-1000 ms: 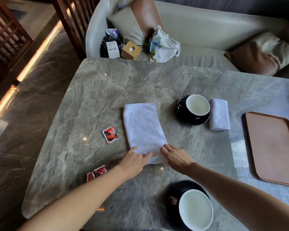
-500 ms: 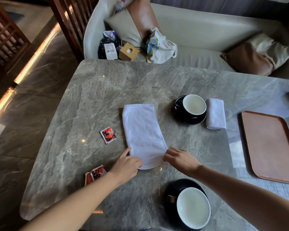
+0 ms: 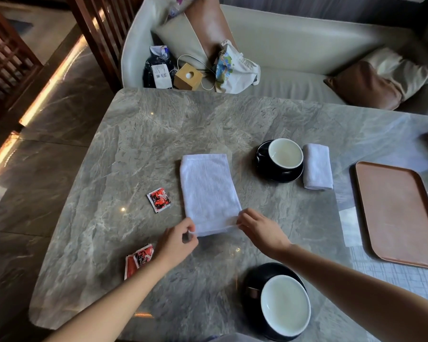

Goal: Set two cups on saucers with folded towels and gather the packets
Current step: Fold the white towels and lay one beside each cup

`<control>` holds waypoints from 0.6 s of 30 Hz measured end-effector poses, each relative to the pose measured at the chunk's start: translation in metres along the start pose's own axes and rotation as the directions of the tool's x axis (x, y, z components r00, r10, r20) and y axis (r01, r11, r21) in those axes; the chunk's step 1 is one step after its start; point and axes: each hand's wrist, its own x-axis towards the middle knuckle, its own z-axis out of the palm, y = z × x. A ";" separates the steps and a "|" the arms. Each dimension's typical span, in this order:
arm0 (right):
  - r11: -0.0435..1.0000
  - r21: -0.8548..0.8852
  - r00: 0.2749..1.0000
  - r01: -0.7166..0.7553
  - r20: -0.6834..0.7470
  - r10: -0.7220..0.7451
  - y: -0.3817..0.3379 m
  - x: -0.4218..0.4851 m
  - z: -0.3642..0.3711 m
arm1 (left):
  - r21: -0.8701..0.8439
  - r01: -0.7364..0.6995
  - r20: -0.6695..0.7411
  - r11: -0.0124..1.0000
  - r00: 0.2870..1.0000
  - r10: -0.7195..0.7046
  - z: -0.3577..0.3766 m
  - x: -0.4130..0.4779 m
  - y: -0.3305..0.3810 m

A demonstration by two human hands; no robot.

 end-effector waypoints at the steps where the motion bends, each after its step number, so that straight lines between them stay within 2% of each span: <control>1: 1.000 0.029 1.000 0.006 -0.030 -0.005 -0.003 0.002 -0.002 | -0.070 0.003 -0.037 0.998 0.999 -0.005 -0.002 -0.001 -0.001; 4: 0.998 0.024 0.994 0.055 -0.094 -0.052 -0.010 0.005 -0.008 | -0.108 -0.007 -0.081 0.994 0.997 -0.002 -0.012 -0.003 -0.006; 7: 0.995 -0.034 0.984 0.089 -0.151 -0.093 -0.013 0.009 -0.013 | 0.026 -0.059 -0.134 0.998 0.989 0.062 -0.022 -0.002 -0.006; 11: 0.990 -0.078 0.969 0.121 -0.209 -0.135 -0.016 0.013 -0.018 | 0.183 -0.209 -0.194 0.961 0.950 0.244 -0.032 0.002 -0.002; 18: 0.969 -0.178 0.948 0.172 -0.237 -0.212 -0.014 0.013 -0.026 | 0.309 -0.307 -0.236 0.900 0.892 0.385 -0.038 0.005 0.009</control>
